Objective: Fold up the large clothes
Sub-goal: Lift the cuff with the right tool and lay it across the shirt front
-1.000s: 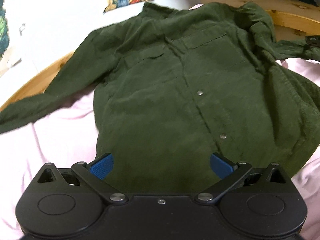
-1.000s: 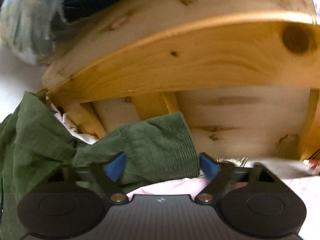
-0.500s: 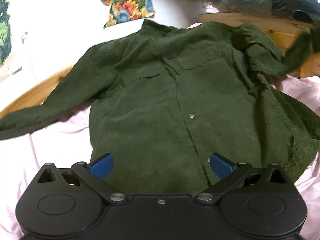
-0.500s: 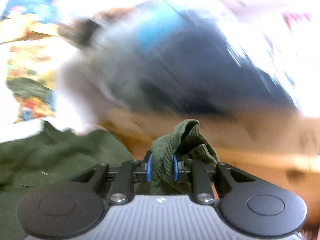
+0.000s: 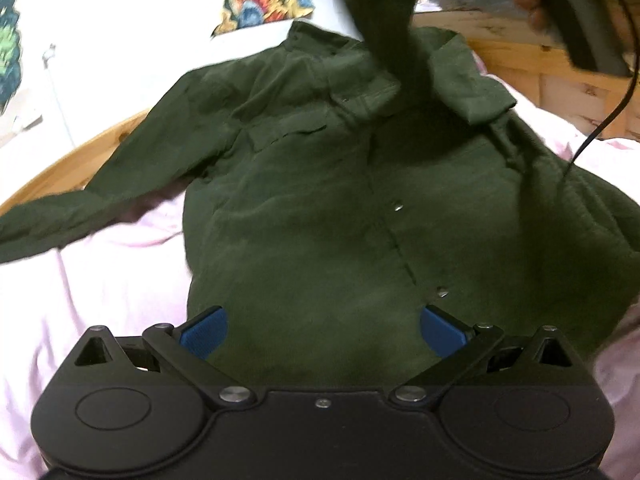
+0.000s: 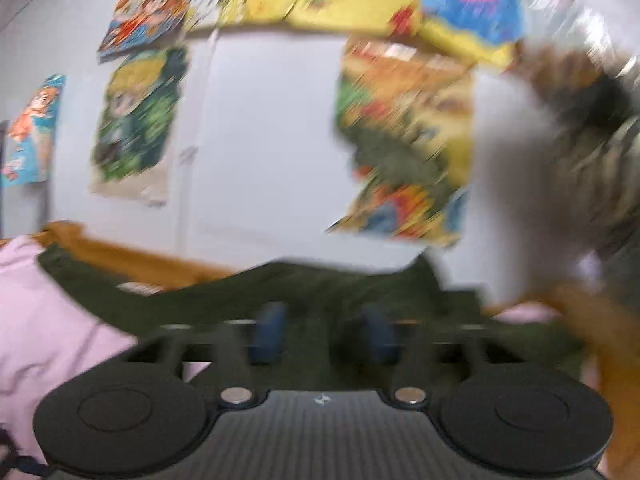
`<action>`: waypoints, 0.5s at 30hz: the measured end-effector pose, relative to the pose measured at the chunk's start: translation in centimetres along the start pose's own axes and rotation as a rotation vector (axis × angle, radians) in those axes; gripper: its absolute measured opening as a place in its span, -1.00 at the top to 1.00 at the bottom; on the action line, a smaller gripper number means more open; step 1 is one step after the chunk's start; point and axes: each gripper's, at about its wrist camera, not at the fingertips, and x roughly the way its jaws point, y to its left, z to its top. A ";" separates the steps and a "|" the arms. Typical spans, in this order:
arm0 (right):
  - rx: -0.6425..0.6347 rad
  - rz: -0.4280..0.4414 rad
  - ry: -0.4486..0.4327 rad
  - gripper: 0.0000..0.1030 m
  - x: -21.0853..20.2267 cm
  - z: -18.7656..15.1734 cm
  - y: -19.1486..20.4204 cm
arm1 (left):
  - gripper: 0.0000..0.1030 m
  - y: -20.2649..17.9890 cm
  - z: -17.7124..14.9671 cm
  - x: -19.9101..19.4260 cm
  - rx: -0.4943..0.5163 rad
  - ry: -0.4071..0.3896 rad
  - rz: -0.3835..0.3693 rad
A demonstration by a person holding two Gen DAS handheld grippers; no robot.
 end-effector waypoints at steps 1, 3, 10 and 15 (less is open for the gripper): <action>0.024 0.030 0.009 -0.73 0.4 -0.7 0.1 | -0.99 0.2 -0.2 0.1 -0.006 0.006 0.004; 0.038 0.066 0.020 -0.89 -0.2 -2.3 0.0 | -0.99 0.7 -0.3 0.3 -0.017 0.014 0.007; 0.169 -0.183 0.140 -0.99 -4.6 -10.7 -7.4 | -0.99 1.9 -0.2 0.3 0.004 0.020 0.040; 0.273 -0.484 0.353 -0.99 -5.8 -18.1 -12.3 | -0.99 4.0 0.1 0.6 -0.009 0.039 0.129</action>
